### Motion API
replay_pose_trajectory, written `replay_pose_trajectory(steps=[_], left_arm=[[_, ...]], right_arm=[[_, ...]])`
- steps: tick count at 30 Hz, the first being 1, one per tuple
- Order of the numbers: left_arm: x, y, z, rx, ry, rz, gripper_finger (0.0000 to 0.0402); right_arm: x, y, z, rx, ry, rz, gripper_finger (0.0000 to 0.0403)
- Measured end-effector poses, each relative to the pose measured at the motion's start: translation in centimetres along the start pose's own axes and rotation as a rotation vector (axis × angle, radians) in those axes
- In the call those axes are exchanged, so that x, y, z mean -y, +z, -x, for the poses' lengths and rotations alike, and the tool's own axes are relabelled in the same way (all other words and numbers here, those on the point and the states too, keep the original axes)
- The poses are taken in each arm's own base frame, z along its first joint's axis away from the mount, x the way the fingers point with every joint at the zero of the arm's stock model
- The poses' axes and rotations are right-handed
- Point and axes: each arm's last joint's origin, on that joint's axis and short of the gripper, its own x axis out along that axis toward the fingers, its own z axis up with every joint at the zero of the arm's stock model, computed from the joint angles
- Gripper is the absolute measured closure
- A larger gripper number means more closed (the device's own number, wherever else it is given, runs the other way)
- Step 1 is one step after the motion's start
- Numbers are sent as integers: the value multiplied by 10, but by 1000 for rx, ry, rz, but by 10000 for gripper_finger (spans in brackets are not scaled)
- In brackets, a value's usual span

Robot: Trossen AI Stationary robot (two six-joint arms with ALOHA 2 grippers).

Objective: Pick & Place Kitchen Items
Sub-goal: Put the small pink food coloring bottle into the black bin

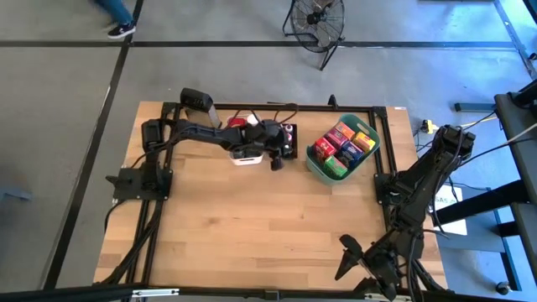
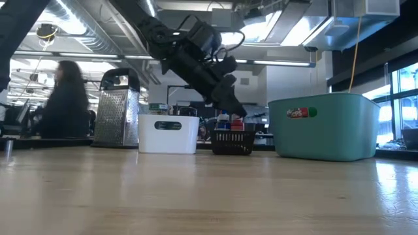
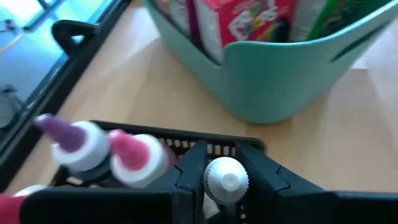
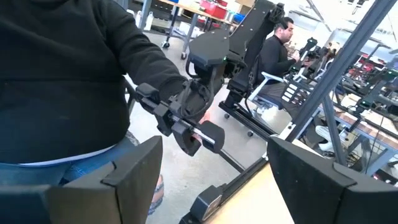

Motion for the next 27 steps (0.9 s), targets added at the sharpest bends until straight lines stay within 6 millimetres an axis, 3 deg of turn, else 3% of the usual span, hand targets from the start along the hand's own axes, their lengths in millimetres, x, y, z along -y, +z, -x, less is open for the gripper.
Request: replay_pose_trajectory(steps=[27], left_arm=[[-2, -2, 0, -29, 55, 76, 323]], right_arm=[[5, -2, -1, -8, -15, -7, 110]])
